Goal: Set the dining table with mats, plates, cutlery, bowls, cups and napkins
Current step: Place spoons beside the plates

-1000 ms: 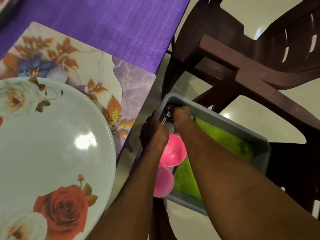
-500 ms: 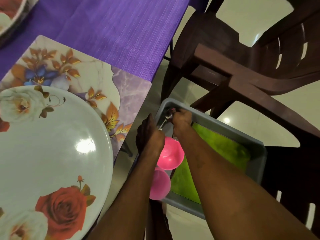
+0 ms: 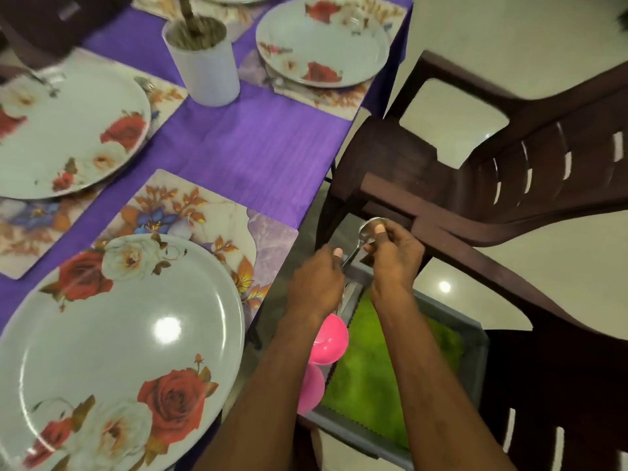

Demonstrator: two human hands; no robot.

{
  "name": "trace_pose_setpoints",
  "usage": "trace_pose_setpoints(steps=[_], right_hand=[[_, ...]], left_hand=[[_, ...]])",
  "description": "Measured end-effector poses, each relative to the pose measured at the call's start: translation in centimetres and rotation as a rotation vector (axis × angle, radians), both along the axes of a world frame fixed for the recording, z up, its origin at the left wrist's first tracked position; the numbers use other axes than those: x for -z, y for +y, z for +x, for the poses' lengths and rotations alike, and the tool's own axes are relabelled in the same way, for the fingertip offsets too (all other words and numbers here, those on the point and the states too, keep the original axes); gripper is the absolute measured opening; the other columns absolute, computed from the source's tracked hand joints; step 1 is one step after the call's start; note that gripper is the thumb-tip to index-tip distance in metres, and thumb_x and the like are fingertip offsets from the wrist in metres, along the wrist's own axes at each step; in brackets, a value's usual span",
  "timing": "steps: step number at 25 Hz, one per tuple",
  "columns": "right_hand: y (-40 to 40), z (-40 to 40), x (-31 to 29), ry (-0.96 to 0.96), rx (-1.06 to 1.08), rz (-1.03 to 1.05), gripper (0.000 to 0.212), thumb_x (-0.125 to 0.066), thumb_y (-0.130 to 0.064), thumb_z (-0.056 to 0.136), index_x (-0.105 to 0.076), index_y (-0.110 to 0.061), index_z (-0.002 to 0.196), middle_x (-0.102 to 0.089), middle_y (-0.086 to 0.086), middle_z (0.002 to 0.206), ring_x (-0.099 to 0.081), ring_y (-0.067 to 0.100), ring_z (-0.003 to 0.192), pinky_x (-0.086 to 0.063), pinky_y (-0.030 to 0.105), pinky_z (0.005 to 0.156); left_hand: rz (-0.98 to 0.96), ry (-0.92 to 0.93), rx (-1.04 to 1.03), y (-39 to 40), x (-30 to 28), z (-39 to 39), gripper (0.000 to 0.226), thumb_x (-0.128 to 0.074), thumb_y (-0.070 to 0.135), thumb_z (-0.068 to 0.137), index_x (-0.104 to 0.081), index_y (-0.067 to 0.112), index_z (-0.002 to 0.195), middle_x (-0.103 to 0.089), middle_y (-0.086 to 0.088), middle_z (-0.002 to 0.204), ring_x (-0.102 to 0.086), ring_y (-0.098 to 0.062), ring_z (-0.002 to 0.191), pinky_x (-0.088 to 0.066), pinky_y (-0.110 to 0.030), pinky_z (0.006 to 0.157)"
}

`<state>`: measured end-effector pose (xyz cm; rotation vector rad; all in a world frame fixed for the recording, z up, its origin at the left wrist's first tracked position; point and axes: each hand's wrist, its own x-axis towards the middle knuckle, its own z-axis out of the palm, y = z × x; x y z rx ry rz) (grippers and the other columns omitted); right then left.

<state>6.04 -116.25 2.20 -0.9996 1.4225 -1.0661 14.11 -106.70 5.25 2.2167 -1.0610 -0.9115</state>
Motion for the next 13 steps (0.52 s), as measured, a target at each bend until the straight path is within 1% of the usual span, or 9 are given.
trace_pose_setpoints(steps=[2,3,4,6,7,8,10,11,13], right_hand=[[0.6,0.2,-4.6,0.001,-0.03,-0.03,0.017,-0.063,-0.009,0.096,-0.079,-0.014,0.1,-0.075,0.006,0.089,-0.063,0.011,0.067,-0.05,0.021,0.056],[1.3,0.4,-6.6,0.0,-0.057,-0.034,0.017,-0.064,-0.014,0.096,-0.079,-0.019,0.101,-0.074,0.002,0.086,-0.062,0.012,0.066,-0.049,0.023,0.055],[2.0,0.8,-8.3,-0.002,-0.09,-0.027,0.016,-0.065,-0.018,0.096,-0.08,-0.026,0.098,-0.074,-0.002,0.082,-0.061,0.014,0.064,-0.048,0.025,0.054],[4.1,1.5,-11.9,0.011,-0.155,-0.047,0.019,-0.067,-0.019,0.095,-0.079,-0.033,0.089,-0.072,-0.008,0.074,-0.06,0.015,0.062,-0.048,0.028,0.056],[4.6,1.9,-12.0,0.05,-0.168,-0.081,0.021,-0.067,-0.017,0.095,-0.079,-0.033,0.087,-0.072,-0.011,0.072,-0.062,0.014,0.063,-0.052,0.029,0.059],[5.5,2.3,-12.9,0.089,-0.196,-0.114,0.02,-0.068,-0.015,0.094,-0.079,-0.031,0.089,-0.072,-0.013,0.073,-0.065,0.01,0.066,-0.054,0.029,0.065],[8.2,3.2,-15.8,0.15,-0.293,-0.163,0.016,-0.068,-0.013,0.093,-0.08,-0.023,0.096,-0.071,-0.018,0.076,-0.068,-0.001,0.072,-0.055,0.023,0.072],[9.7,3.8,-16.4,0.177,-0.329,-0.182,0.015,-0.068,-0.013,0.093,-0.08,-0.021,0.095,-0.072,-0.019,0.076,-0.067,-0.003,0.074,-0.056,0.022,0.073],[11.7,5.4,-16.7,0.199,-0.361,-0.193,0.014,-0.065,-0.019,0.091,-0.078,-0.023,0.09,-0.074,-0.014,0.078,-0.069,0.002,0.076,-0.058,0.032,0.076]], left_hand=[[-0.108,0.275,-0.01,0.1,-3.9,-0.3,0.035,-0.034,0.035,0.11,-0.064,0.016,0.11,-0.073,-0.006,0.105,-0.069,-0.027,0.097,-0.056,-0.045,0.083],[-0.167,0.395,-0.04,0.6,-5.6,-0.6,0.033,-0.037,0.032,0.11,-0.065,0.015,0.106,-0.074,-0.007,0.097,-0.072,-0.025,0.087,-0.06,-0.045,0.078],[-0.22,0.463,-0.068,1.2,-6.9,-0.8,0.029,-0.041,0.028,0.11,-0.065,0.015,0.103,-0.073,-0.007,0.091,-0.072,-0.023,0.078,-0.062,-0.042,0.071],[-0.262,0.458,-0.168,3.1,-9.5,-0.5,0.024,-0.047,0.025,0.107,-0.066,0.017,0.096,-0.071,-0.007,0.08,-0.068,-0.019,0.068,-0.059,-0.036,0.061],[-0.254,0.462,-0.233,3.3,-9.3,-0.7,0.024,-0.05,0.025,0.106,-0.067,0.018,0.091,-0.07,-0.005,0.075,-0.066,-0.02,0.066,-0.057,-0.036,0.06],[-0.254,0.513,-0.325,3.9,-10.2,-0.8,0.024,-0.054,0.023,0.104,-0.069,0.017,0.086,-0.069,-0.002,0.07,-0.064,-0.021,0.065,-0.055,-0.034,0.059],[-0.303,0.675,-0.569,6.6,-13.7,-0.7,0.024,-0.061,0.013,0.099,-0.072,0.01,0.078,-0.068,-0.007,0.066,-0.064,-0.026,0.065,-0.056,-0.032,0.062],[-0.319,0.735,-0.662,8.2,-14.8,-0.5,0.021,-0.063,0.007,0.097,-0.074,0.005,0.079,-0.071,-0.013,0.07,-0.067,-0.028,0.068,-0.059,-0.033,0.063],[-0.316,0.753,-0.758,10.4,-15.9,0.3,0.017,-0.064,0.005,0.094,-0.078,0.004,0.085,-0.076,-0.018,0.081,-0.074,-0.03,0.076,-0.063,-0.037,0.069]])
